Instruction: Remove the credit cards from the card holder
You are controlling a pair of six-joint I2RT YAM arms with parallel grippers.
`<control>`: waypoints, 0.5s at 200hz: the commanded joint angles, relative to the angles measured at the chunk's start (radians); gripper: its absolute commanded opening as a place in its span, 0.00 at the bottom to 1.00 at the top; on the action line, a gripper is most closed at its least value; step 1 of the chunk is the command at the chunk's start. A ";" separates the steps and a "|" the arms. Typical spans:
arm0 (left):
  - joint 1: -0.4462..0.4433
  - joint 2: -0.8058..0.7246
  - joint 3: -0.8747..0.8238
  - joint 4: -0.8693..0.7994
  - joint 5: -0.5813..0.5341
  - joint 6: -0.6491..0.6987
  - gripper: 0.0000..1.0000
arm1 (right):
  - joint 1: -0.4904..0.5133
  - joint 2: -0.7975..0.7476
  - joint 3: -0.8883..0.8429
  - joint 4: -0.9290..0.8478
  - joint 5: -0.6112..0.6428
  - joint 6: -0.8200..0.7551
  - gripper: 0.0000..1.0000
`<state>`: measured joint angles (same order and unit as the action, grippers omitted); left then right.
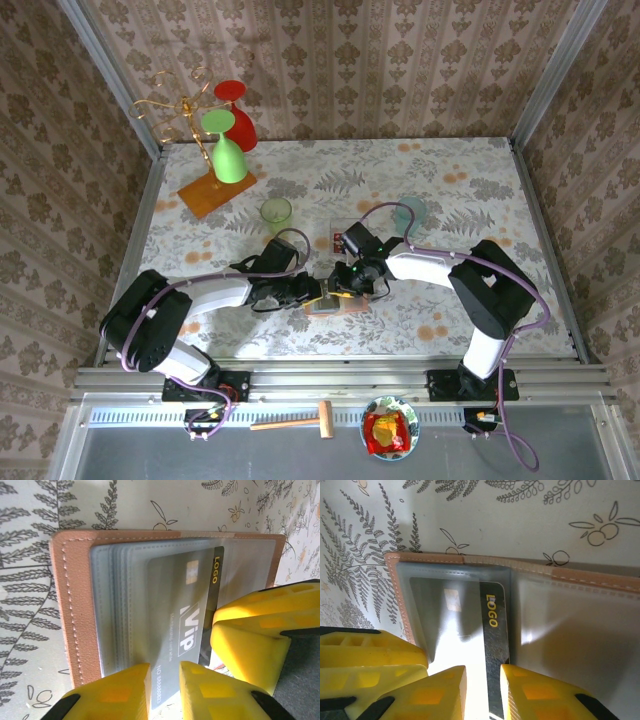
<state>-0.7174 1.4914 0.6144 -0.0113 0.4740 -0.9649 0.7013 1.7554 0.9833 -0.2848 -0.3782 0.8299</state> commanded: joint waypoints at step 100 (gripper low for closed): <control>0.008 0.008 -0.001 -0.037 -0.008 0.029 0.23 | 0.000 -0.039 0.015 -0.063 0.048 -0.026 0.27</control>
<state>-0.7174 1.4929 0.6144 -0.0174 0.4736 -0.9646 0.7013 1.7515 0.9833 -0.3008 -0.3668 0.8143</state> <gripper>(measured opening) 0.229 0.268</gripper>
